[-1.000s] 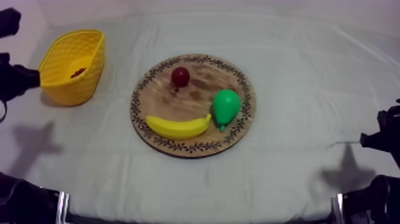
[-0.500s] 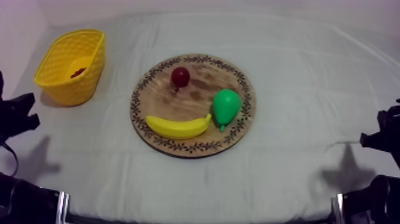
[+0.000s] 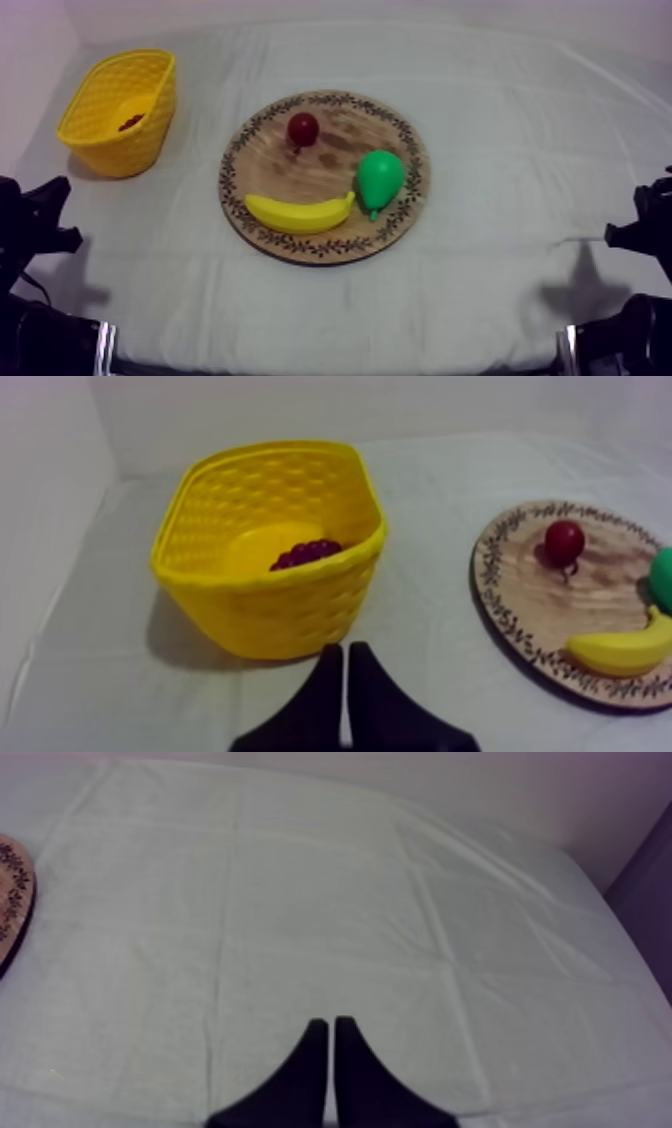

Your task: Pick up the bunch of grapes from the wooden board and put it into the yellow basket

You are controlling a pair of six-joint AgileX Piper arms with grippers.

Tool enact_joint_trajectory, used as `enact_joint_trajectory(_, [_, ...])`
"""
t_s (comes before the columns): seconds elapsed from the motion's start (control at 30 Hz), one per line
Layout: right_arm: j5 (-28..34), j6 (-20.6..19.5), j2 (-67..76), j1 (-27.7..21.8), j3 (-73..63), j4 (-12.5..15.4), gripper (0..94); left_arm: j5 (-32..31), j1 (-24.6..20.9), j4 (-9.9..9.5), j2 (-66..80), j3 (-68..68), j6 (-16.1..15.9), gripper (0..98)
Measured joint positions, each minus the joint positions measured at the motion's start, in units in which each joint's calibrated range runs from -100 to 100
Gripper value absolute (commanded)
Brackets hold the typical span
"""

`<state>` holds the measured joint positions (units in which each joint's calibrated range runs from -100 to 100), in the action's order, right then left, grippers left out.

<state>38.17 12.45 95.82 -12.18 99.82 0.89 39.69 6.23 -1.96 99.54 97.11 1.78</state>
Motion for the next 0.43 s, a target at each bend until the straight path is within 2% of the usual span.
enact_joint_trajectory(0.27, [0.0, 0.0, 0.0, 0.0, 0.0, 0.0, 0.3, -1.2, 0.8, 0.0, 0.5, 1.0, 8.6, 0.0])
enact_joint_trajectory(0.43, [0.0, 0.0, 0.0, 0.0, 0.0, 0.0, 0.3, -1.2, 0.8, 0.0, 0.5, 1.0, 10.1, 0.0])
